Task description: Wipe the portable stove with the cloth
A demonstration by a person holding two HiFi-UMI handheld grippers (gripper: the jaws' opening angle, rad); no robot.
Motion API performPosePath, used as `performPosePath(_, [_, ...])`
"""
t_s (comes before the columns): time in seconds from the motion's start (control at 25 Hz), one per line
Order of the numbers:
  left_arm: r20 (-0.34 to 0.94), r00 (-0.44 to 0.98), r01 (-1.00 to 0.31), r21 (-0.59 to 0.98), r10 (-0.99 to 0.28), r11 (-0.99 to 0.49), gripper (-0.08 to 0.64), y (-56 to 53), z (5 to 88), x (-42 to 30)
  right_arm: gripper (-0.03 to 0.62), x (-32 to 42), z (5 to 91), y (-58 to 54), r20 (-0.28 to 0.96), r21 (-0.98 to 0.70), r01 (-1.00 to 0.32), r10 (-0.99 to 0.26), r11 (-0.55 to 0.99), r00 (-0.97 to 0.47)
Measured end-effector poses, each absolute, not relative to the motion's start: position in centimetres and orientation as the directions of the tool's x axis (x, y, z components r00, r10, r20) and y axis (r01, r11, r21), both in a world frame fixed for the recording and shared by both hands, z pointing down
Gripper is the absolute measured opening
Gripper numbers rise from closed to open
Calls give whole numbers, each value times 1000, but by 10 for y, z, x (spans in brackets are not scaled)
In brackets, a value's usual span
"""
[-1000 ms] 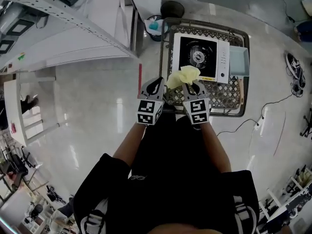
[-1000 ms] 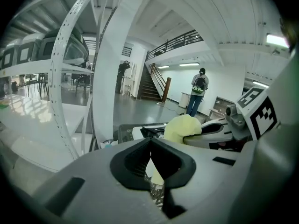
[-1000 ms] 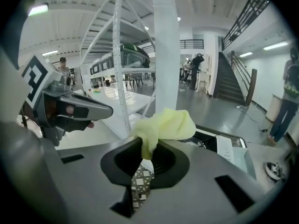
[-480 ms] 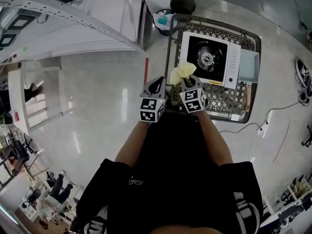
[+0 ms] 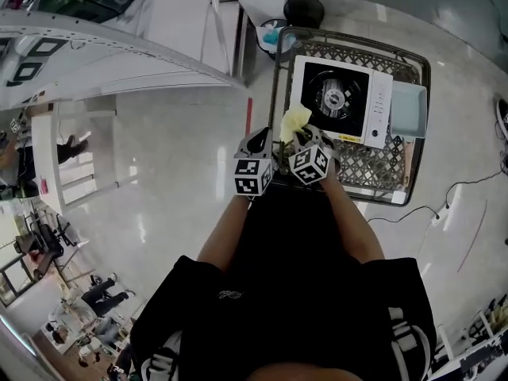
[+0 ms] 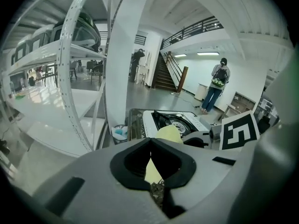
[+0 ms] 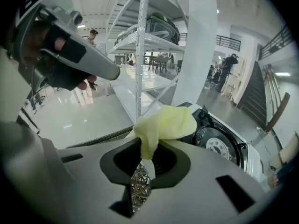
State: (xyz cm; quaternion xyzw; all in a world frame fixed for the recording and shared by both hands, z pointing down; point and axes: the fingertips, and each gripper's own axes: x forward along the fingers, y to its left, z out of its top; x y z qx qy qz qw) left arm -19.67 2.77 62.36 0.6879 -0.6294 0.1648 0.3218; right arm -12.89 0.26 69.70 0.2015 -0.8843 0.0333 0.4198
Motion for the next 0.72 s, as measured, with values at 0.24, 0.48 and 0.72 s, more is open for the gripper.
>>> performPosePath(0.24, [648,165,-965,262,-743,14,17,21,634,-184,87,-119,697,0,757,86,-383,-310,920,-576])
performPosePath(0.48, [654,193,-966,258,-731,-24,17,9,636,-167,54,-104,696,-4,760,99,-401,-329,911,-561])
performPosePath(0.72, [660,221,-964,259,-718,-58,17,2,638,-153,44,-92,695,-8,756,106,-419,-346,902,-555])
